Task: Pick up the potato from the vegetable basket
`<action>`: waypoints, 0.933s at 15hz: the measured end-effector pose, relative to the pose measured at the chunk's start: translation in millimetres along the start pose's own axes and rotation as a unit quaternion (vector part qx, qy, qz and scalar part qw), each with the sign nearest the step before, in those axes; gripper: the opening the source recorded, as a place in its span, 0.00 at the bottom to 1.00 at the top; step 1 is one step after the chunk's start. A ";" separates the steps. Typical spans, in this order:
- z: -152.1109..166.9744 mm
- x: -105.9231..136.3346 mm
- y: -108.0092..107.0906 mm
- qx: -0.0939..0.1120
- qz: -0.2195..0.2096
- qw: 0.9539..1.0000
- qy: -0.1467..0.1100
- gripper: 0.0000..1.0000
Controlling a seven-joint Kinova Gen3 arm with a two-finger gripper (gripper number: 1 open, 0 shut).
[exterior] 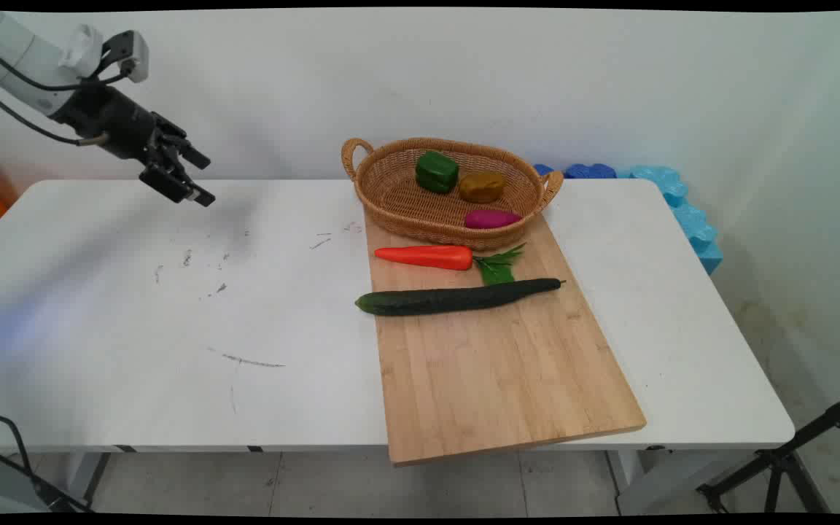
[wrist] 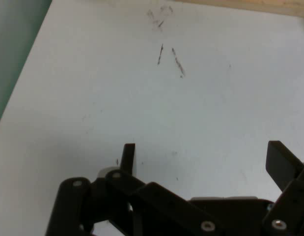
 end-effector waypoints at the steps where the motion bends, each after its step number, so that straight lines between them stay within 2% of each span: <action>1: 1.7 4.3 0.1 0.000 0.006 1.000 0.001 1.00; 7: 24.8 40.8 1.7 -0.008 0.069 0.998 0.006 1.00; 14: 73.4 96.1 5.2 -0.012 0.149 0.989 0.020 1.00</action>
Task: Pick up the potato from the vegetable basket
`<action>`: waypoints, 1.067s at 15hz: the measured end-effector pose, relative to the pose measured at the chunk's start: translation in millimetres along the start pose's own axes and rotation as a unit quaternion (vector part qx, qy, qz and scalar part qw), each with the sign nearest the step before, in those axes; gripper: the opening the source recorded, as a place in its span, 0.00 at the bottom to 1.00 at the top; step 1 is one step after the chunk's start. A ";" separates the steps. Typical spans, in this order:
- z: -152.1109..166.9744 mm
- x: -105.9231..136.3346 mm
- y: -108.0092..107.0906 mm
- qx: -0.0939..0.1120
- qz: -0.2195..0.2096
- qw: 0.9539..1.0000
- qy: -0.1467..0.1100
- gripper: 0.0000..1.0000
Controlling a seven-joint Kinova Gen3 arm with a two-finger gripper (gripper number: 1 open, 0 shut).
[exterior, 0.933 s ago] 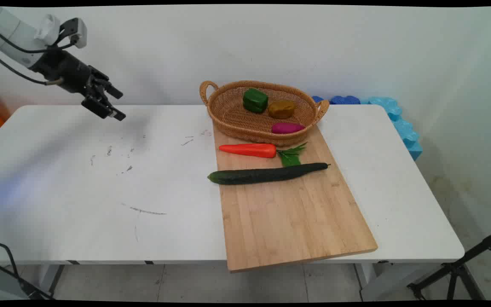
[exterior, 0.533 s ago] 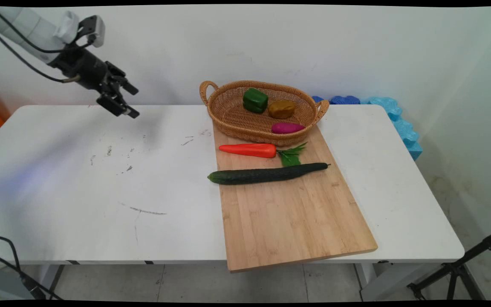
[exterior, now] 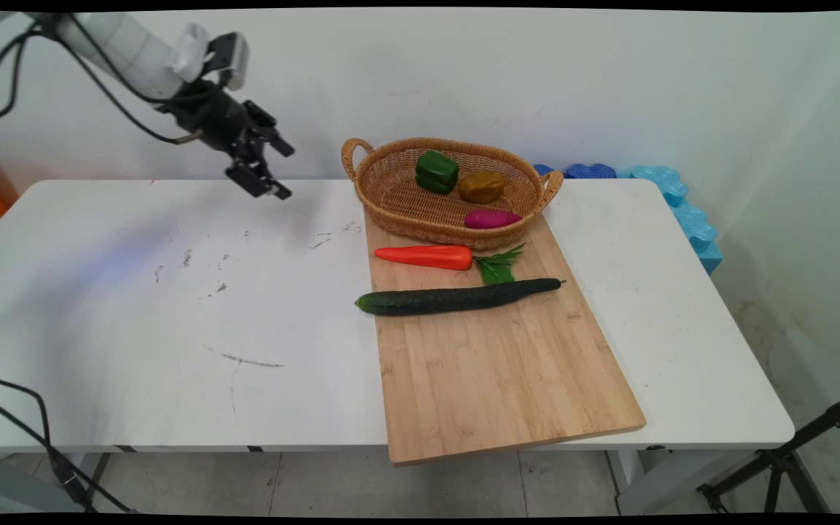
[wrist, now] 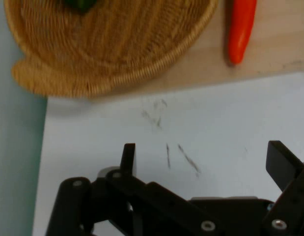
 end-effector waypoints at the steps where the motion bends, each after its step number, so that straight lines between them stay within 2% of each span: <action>1: 8.8 8.3 -2.4 0.001 0.010 1.000 0.002 1.00; 7: 63.7 54.5 -19.0 0.012 0.047 0.999 0.015 1.00; 16: 145.3 117.6 -40.8 0.030 0.035 0.998 0.039 1.00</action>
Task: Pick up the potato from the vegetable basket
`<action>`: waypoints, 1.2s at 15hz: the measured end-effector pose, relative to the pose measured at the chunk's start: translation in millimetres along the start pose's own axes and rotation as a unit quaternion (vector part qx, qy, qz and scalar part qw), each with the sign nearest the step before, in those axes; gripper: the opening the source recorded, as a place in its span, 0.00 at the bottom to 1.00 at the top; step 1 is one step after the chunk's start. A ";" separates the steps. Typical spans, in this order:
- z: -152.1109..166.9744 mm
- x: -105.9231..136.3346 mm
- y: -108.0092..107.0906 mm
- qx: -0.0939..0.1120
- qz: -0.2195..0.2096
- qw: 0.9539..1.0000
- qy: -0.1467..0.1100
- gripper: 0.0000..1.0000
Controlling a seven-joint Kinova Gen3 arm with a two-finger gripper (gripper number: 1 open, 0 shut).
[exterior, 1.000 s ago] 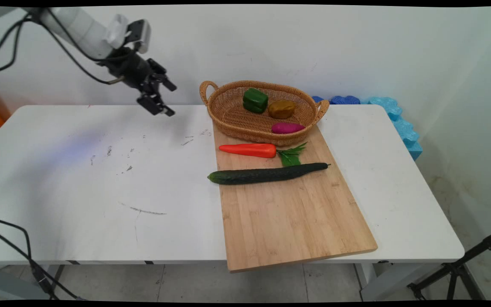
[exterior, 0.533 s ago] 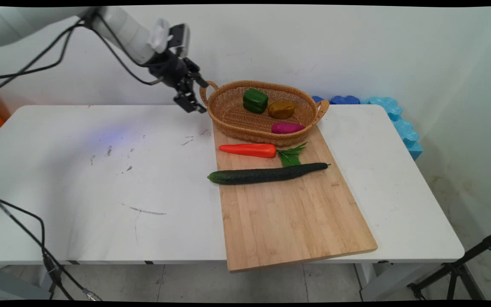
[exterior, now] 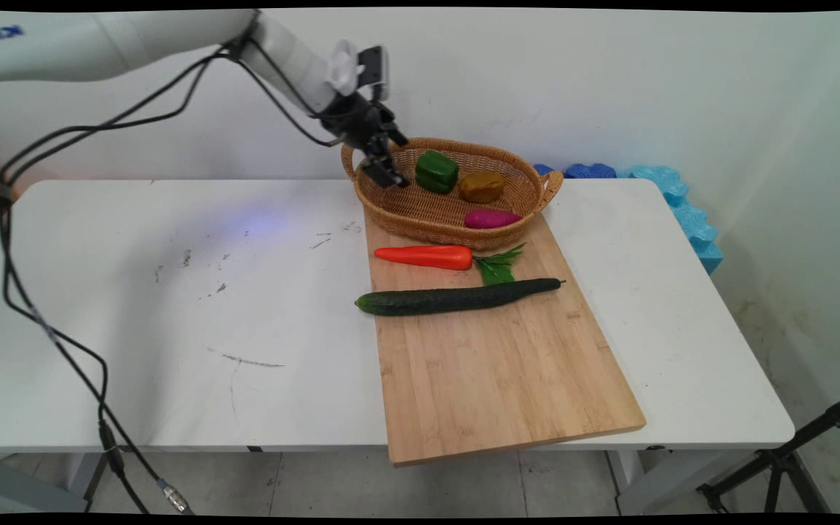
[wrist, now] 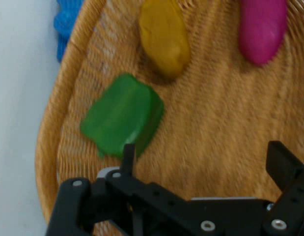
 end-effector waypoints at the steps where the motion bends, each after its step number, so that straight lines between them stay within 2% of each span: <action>1: 11.9 7.0 -2.7 0.002 -0.006 1.000 0.004 1.00; 7: 67.6 35.6 -13.1 0.011 -0.047 0.999 0.017 1.00; 18: 134.1 54.7 -14.5 0.008 -0.093 0.996 0.018 1.00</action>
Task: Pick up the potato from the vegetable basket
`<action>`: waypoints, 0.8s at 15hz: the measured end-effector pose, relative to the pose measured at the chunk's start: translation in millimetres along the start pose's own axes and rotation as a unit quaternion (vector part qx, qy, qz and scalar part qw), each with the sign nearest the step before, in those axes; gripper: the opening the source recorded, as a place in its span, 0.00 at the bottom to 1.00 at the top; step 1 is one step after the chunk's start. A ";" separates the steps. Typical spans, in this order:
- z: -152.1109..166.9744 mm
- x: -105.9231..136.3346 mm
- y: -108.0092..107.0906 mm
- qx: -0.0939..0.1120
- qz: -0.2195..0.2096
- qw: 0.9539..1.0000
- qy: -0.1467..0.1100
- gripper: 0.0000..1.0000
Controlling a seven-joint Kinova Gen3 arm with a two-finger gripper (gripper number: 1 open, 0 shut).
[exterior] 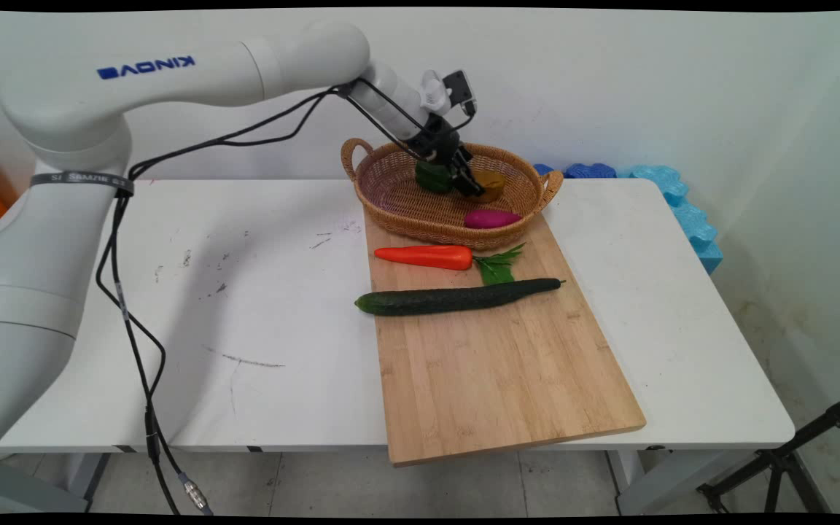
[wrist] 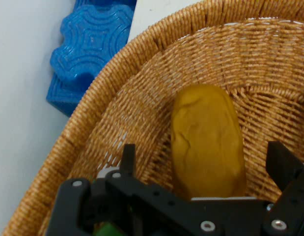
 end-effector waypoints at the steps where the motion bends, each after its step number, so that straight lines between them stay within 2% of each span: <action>1: 3.0 0.5 0.6 -0.001 -0.001 1.000 0.000 1.00; 10: 28.5 5.3 6.8 -0.002 -0.007 1.000 -0.001 1.00; 11: 30.2 5.8 7.3 -0.001 -0.006 1.000 -0.002 0.00; 12: 31.2 5.9 7.6 0.000 -0.006 1.000 -0.002 0.00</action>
